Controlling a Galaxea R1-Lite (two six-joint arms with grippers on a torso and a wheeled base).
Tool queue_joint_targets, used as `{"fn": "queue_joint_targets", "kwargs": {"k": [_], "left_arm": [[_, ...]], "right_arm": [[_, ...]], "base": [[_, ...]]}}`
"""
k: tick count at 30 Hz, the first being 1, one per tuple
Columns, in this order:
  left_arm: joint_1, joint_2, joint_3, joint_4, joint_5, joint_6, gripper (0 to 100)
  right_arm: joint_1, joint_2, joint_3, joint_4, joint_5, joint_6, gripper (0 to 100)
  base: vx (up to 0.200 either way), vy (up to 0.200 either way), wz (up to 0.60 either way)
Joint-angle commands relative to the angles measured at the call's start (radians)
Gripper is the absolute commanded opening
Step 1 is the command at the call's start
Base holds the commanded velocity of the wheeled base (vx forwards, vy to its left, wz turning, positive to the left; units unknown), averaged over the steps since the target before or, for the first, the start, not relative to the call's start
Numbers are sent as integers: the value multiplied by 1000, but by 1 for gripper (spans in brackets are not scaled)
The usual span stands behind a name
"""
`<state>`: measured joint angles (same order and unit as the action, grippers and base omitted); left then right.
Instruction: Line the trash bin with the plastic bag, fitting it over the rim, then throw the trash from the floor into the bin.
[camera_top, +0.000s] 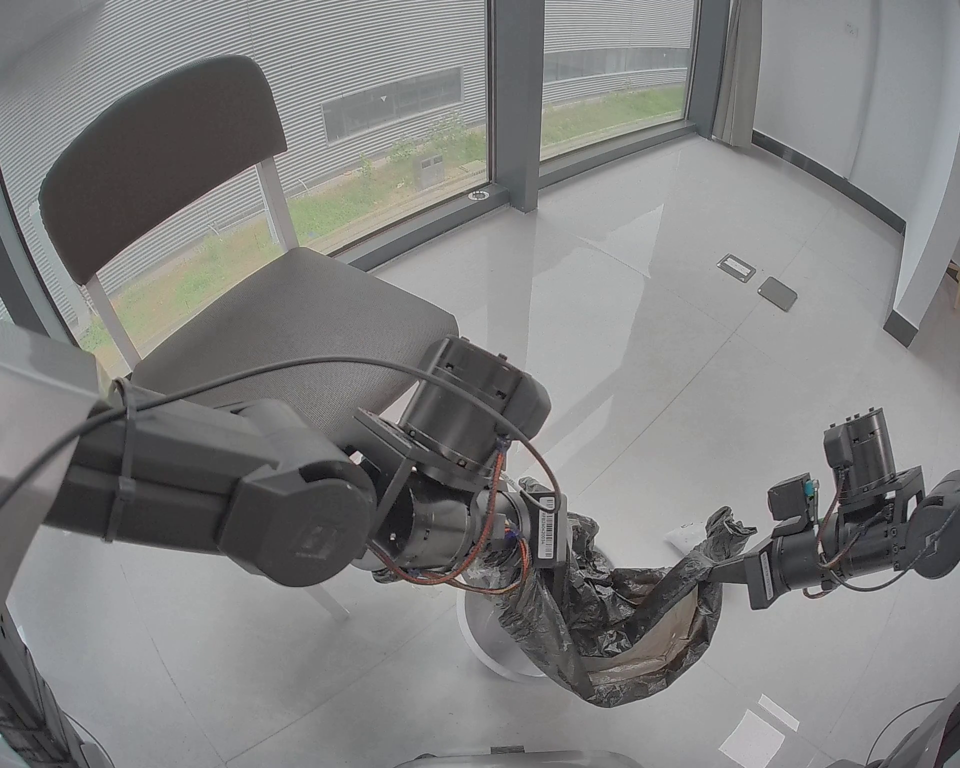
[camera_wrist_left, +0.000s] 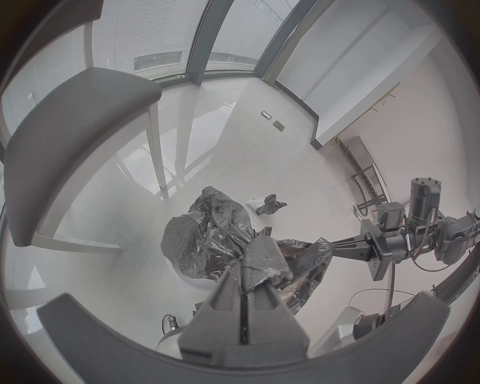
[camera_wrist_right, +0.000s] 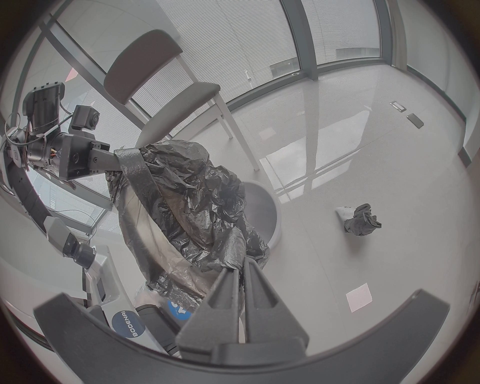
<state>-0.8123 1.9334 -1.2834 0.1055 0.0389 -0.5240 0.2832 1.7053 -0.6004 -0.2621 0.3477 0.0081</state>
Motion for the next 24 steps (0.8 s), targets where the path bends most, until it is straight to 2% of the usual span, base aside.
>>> {"fn": "queue_joint_targets", "kwargs": {"k": [1,6,17,24], "left_arm": [[25,41,6,-1,-19,-1,0],[30,84,-5,-4,-62,-1,0],[32,226,-99,-52,-100,-1,0],[84,332,-183,-52,-102,-1,0]], "right_arm": [[1,139,-9,-55,2,0,0],[1,162,4,-65,-3,0,0],[-41,192,2,-60,-6,0,0],[-58,191,-27,-58,-3,4,0]], "base": [[0,0,0],[0,0,0],[0,0,0],[0,0,0]]}}
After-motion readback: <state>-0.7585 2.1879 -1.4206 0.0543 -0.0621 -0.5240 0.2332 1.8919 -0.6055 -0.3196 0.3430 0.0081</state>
